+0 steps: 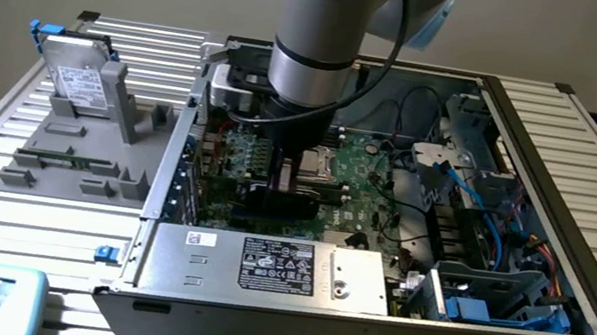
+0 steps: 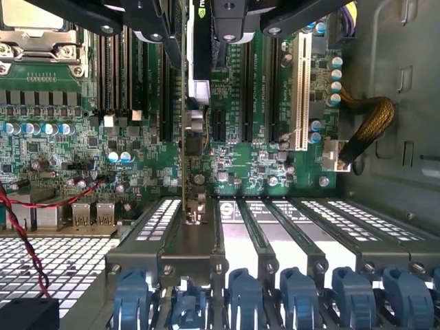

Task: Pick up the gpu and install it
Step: 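Insert the gpu into the slot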

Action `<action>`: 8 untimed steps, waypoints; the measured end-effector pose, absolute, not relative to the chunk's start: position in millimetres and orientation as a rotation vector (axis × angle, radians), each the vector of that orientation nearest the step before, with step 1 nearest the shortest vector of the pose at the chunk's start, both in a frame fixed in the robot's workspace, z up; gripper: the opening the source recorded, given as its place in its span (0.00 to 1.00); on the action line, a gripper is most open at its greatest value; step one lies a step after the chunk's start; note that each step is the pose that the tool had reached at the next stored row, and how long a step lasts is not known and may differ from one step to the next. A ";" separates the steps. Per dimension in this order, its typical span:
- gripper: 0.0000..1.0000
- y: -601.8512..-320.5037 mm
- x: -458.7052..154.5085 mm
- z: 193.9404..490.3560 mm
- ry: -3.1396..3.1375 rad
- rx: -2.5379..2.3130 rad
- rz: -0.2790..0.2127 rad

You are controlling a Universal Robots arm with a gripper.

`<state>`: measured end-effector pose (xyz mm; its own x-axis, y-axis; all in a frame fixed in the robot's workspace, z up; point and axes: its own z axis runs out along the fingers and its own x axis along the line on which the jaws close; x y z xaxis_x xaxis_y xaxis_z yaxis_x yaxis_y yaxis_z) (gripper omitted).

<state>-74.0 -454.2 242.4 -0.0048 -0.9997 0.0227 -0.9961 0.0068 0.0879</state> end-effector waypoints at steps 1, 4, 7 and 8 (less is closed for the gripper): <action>0.28 -454.1 -74.3 242.3 -2.172 2.159 -0.071; 0.28 -454.2 -74.3 242.0 -2.172 2.159 -0.071; 0.28 -454.2 -74.6 241.0 -2.172 2.159 -0.072; 0.28 -454.2 -74.6 240.8 -2.172 2.159 -0.072</action>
